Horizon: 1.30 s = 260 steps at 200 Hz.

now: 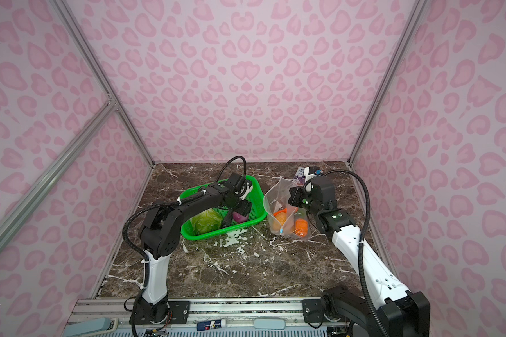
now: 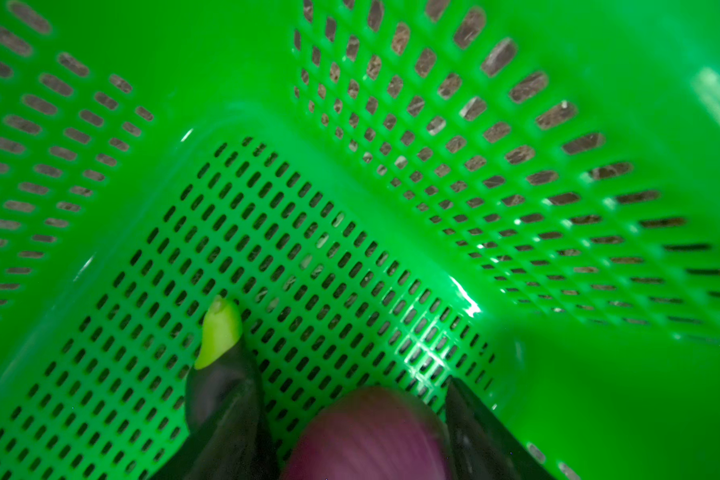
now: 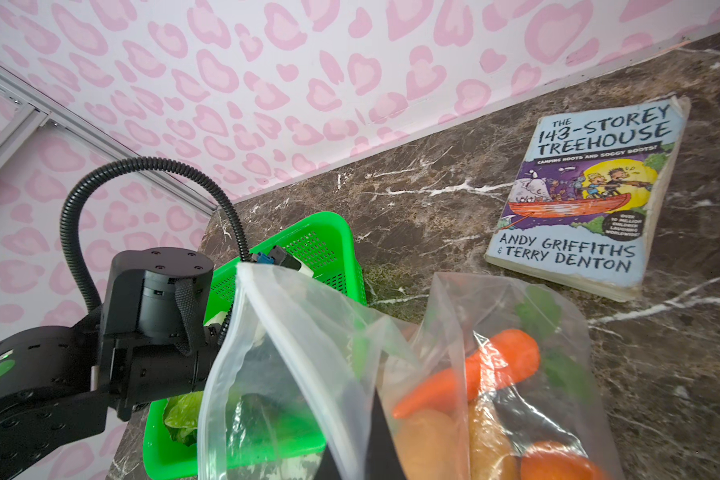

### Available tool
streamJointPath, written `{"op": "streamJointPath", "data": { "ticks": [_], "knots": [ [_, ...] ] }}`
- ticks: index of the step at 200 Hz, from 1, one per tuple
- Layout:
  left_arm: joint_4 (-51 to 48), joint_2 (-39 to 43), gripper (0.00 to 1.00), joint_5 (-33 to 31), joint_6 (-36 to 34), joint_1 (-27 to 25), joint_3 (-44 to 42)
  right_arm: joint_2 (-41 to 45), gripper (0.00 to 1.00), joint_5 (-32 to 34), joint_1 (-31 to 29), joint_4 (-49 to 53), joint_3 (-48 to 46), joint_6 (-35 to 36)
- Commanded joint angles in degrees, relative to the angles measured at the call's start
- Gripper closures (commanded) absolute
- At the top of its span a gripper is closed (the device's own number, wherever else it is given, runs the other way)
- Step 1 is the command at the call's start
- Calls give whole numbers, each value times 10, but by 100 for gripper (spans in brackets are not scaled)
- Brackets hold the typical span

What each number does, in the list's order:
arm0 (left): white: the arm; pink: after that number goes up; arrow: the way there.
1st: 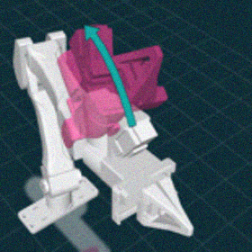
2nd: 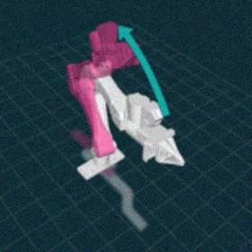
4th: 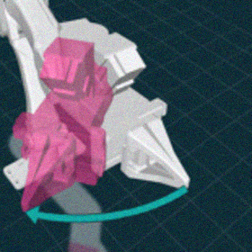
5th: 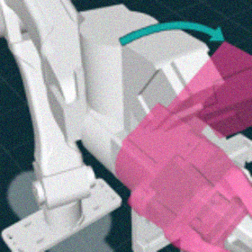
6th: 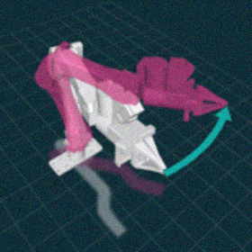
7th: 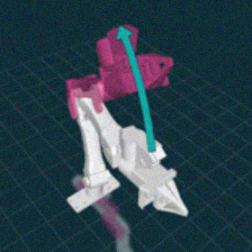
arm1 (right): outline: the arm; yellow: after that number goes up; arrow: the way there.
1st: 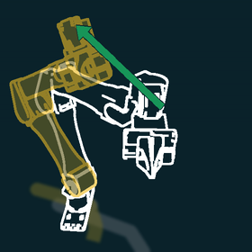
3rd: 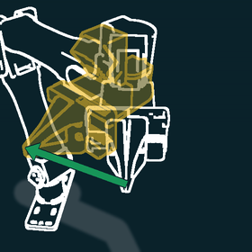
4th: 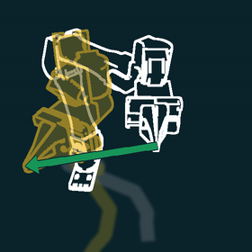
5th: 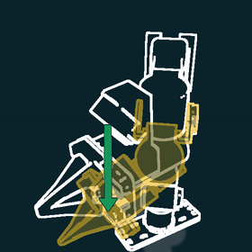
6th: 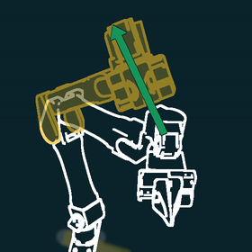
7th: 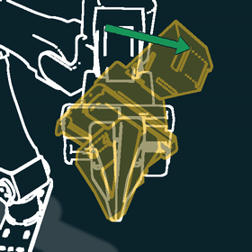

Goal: Place the food in the zip-top bag and seal the zipper
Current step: 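Lower the left gripper into the basket toward the purple onion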

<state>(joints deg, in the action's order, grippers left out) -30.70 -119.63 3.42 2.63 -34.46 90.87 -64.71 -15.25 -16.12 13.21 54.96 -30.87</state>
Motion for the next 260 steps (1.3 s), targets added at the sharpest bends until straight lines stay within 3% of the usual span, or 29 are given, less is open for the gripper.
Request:
{"op": "streamJointPath", "data": {
  "ticks": [1,41,43,47,78,182,235,260],
  "knots": [
    [-8,22,24,-5,22,1,-1,-2,100,-8,-1,-5,1,7],
    [5,63,21,11,64,1,-24,1,100,-13,-3,-6,0,12],
    [5,64,17,12,65,1,-25,1,100,-13,-3,-6,0,13],
    [5,66,0,16,69,1,-27,1,100,-14,-3,-5,0,13],
    [-1,74,2,39,76,1,-42,4,100,-10,-5,-6,-3,14],
    [-43,58,1,5,62,-9,-75,4,100,-5,-6,-13,-9,12],
    [-52,25,7,-32,60,-11,-54,8,100,2,-7,-10,-8,15],
    [-48,24,17,-28,59,-11,-50,8,100,2,-6,-10,-8,14]
  ]
}}
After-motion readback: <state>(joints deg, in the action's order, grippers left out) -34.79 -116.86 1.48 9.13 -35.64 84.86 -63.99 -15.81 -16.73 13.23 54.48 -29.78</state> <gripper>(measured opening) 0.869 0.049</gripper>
